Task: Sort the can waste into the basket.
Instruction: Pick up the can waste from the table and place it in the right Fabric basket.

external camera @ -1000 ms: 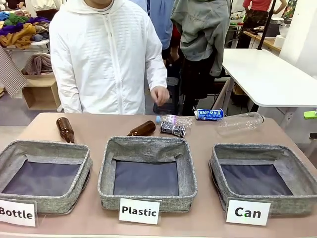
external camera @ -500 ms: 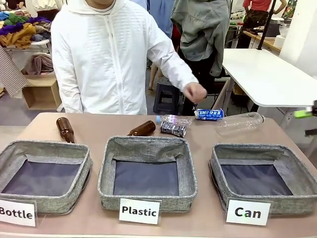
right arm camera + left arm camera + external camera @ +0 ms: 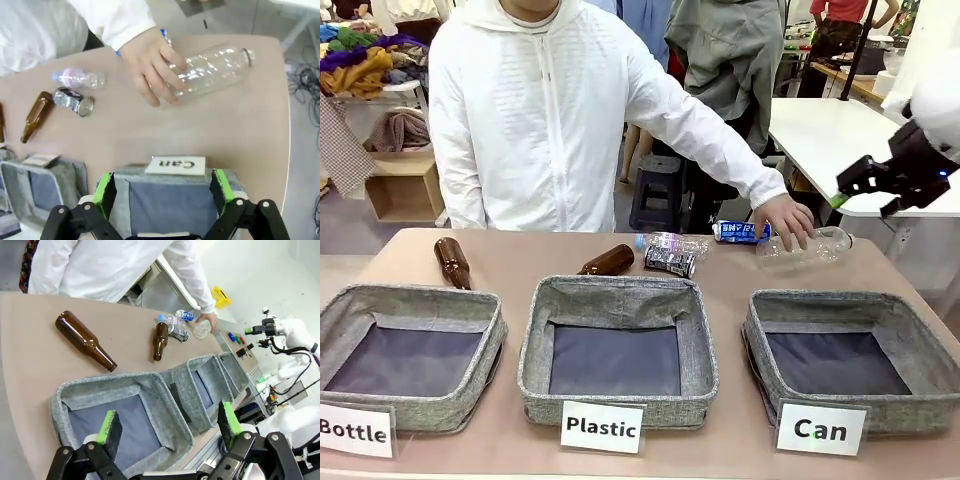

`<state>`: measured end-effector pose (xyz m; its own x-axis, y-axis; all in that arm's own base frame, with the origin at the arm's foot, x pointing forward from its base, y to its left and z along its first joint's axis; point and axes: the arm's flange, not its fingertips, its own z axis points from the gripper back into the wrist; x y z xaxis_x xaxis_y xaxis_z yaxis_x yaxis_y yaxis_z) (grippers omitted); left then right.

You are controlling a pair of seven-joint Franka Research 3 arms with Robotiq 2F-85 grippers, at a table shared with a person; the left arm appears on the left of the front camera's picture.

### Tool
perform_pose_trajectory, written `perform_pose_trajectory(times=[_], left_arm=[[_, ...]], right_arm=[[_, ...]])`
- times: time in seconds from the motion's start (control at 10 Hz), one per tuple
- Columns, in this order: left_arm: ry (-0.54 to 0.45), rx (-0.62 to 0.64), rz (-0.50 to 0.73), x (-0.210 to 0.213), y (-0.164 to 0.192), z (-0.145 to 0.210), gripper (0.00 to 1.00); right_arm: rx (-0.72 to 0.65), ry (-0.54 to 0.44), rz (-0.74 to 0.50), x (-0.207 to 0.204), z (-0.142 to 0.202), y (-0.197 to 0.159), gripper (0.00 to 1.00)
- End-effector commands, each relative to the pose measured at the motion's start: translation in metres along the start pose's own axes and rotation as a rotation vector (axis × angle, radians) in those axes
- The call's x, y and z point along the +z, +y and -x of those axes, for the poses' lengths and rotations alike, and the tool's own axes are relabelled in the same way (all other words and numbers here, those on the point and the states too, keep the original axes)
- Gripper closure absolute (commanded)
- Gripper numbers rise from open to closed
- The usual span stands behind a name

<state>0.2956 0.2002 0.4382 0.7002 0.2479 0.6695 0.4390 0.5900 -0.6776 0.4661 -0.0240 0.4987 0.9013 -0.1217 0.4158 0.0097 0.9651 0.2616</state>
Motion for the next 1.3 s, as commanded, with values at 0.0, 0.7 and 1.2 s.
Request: perform_pose_trajectory(times=[0.0, 0.7, 1.2], left_arm=[[-0.015, -0.026, 0.009, 0.001, 0.001, -0.002, 0.00], [-0.015, -0.026, 0.009, 0.001, 0.001, -0.002, 0.00], [-0.015, -0.026, 0.009, 0.001, 0.001, -0.002, 0.00]], right_arm=[[-0.102, -0.003, -0.282, 0.098, 0.062, -0.093, 0.00], [-0.452, -0.061, -0.409, 0.162, 0.210, -0.237, 0.00], [-0.472, -0.049, -0.396, 0.158, 0.207, -0.237, 0.00]])
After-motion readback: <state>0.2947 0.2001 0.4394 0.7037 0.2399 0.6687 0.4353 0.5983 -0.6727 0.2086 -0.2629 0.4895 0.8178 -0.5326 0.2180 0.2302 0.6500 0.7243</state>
